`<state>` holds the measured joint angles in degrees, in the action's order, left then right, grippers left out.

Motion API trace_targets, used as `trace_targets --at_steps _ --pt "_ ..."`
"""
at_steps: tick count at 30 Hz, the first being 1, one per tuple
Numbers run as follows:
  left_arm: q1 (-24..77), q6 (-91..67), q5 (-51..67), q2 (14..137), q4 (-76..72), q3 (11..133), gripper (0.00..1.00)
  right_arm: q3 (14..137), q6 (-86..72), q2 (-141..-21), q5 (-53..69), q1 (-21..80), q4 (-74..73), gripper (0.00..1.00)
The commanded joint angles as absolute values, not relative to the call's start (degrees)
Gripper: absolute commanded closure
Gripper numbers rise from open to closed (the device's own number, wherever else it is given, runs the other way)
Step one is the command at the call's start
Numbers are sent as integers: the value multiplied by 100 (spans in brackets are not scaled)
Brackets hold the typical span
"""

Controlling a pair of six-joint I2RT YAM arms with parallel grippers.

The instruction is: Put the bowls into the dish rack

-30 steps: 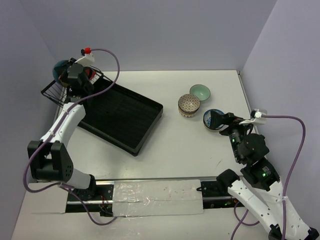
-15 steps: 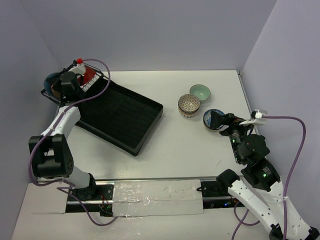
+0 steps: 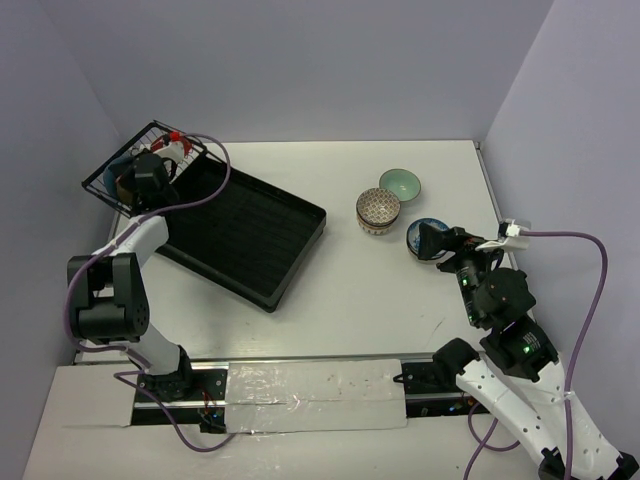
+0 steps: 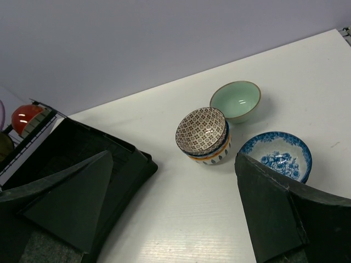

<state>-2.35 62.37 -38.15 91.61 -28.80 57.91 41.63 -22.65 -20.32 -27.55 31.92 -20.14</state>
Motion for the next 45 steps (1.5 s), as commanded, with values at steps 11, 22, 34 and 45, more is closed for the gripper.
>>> trace_targets --at_steps 11,22,34,45 --pt "-44 6504 -3920 8842 -3550 5397 98 4113 -2250 -1960 -2733 3261 -1732 0" --pt "457 6214 -4148 8648 -3173 5142 96 4113 -2268 -1899 -2672 3261 -1705 0" --pt "791 5459 -4192 8613 -2444 5080 87 4105 -2276 -1855 -2628 3261 -1705 0" --pt "1098 4801 -4368 8938 -1645 5440 83 4113 -2276 -1881 -2663 3261 -1705 0"
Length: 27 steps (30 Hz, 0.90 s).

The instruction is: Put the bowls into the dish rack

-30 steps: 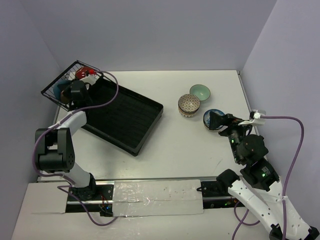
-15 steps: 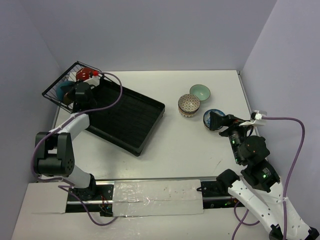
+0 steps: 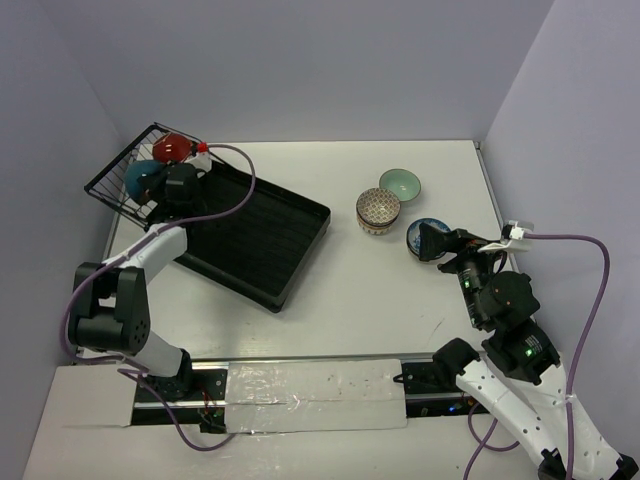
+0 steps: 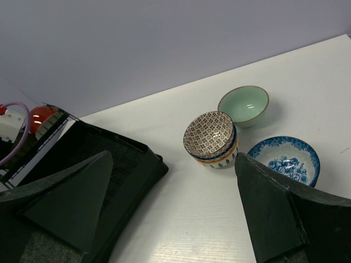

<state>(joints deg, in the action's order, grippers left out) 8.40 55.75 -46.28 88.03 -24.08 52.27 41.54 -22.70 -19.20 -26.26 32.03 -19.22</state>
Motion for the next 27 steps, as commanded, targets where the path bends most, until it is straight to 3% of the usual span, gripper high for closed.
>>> trace_targets --at_steps 1,12,17,27 --pt "1142 4660 -4368 8965 -1461 5510 82 4113 -2276 -1881 -2663 3261 -1705 0" --pt "1379 3025 -4456 9193 314 5994 72 4122 -2294 -1934 -2654 3261 -1714 0" --pt "1511 2602 -4333 9272 650 5959 72 4122 -2303 -1925 -2646 3261 -1714 0" --pt "1705 1557 -4097 9036 1396 6468 61 4148 -2285 -1925 -2690 3261 -1731 0"
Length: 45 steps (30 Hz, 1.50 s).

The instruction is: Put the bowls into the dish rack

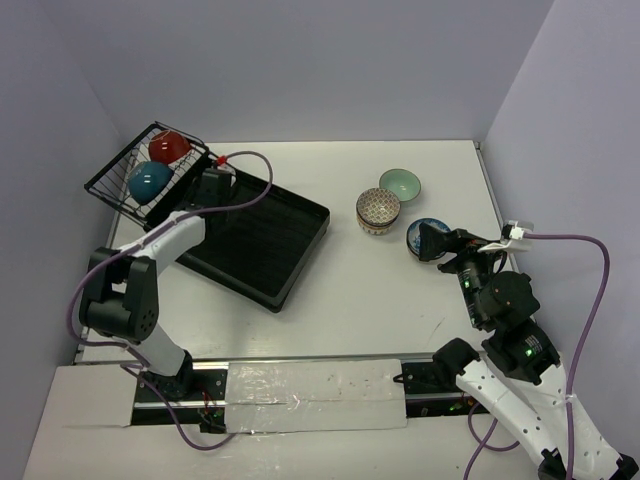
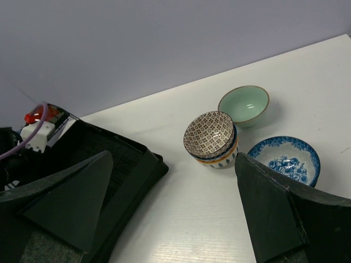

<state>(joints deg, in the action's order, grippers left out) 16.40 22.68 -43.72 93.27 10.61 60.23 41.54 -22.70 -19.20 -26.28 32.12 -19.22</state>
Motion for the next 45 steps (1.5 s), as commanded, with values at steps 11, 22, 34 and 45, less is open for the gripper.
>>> trace_targets --at_steps 11,22,34,45 --pt "1863 -1088 -961 7928 2162 7787 54 4263 -2285 -2153 -2821 3261 -1854 0" --pt "1854 -2362 2589 7954 1435 7911 21 4359 -2303 -2583 -2926 3261 -2004 0" --pt "1275 -5061 5509 7963 -2159 6303 1 4842 -2794 -3550 -3542 3173 -2917 0" --pt "1125 -2972 2228 7576 1277 6863 1 5361 -3094 -5069 -2030 1504 -2874 1"
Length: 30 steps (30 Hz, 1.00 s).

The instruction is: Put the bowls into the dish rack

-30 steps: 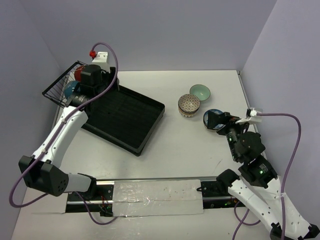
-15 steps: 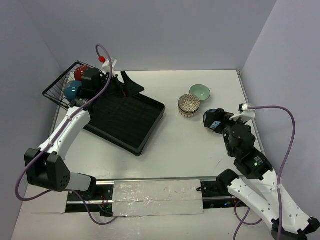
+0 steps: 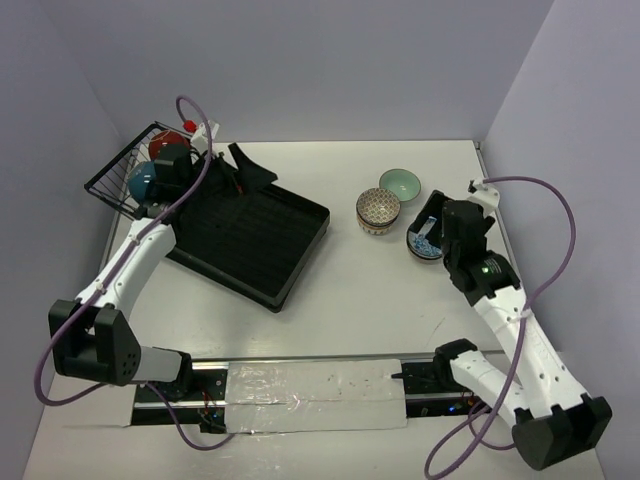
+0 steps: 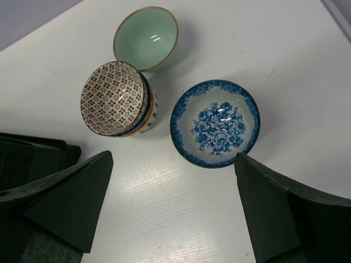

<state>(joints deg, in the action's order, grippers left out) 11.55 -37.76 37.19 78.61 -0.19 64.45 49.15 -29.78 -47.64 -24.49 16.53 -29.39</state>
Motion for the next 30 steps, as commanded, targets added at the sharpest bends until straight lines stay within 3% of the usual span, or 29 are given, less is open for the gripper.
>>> trace_targets --at_steps 1,3,7,14,17,19,23,30 --pt "1125 -2866 1815 7567 1518 6995 1 5457 -3085 -5193 -2004 1477 -2839 1" --pt "1116 -2751 658 7480 2001 7057 1 5651 -3103 -5561 -1978 1416 -2760 2" --pt "1029 -2768 -307 7234 2241 6970 1 5897 -3217 -6160 -1714 1196 -2549 5" --pt "1011 -2566 -377 6891 2215 6707 2 6319 -3287 -7284 -1635 1116 -2338 11" --pt "1019 -2514 -597 6750 2197 6548 14 6468 -3252 -7654 -1556 1125 -2224 14" --pt "1020 -2461 -641 6689 2162 6434 13 6530 -3234 -7848 -1459 1125 -2127 16" --pt "1020 -2338 -510 6680 2066 6354 1 6662 -3252 -8549 -1301 1125 -2065 24" --pt "1028 -2294 -334 6671 1969 6267 1 6829 -3287 -9325 -1213 1125 -1881 35"
